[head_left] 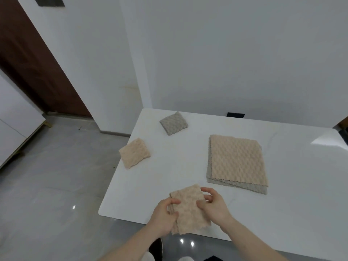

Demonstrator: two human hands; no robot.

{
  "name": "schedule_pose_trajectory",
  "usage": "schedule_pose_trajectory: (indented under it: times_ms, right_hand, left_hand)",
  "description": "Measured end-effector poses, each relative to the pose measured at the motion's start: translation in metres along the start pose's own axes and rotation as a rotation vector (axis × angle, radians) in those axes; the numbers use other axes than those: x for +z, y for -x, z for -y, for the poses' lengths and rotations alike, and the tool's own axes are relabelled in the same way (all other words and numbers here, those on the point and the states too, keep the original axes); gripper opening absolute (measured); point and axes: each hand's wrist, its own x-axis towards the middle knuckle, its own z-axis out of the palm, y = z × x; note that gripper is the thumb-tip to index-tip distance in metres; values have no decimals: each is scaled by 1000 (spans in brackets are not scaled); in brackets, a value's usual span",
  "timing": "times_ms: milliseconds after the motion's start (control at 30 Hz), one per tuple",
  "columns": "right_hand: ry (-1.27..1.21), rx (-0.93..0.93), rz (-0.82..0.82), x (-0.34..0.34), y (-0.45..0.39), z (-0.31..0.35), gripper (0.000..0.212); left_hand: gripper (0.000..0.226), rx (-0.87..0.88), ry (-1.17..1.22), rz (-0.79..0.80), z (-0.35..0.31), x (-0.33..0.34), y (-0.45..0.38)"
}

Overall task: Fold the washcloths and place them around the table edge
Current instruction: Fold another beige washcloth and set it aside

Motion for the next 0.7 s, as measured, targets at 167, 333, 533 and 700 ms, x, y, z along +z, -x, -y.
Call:
schedule_pose_trajectory:
  times_ms: [167, 333, 533, 700]
  right_hand:
    - [9, 0, -84, 45, 1, 4, 43]
    - [62, -7, -151, 42, 1, 1, 41]
    - [134, -18, -140, 33, -6, 4, 37]
    - [158, -9, -95, 47, -30, 11, 34]
  left_hand:
    - [41, 28, -135, 38, 12, -45, -20]
    - [37, 28, -199, 132, 12, -45, -31]
    - [35, 5, -253, 160, 6, -47, -29]
    - [38, -14, -251, 86, 8, -65, -41]
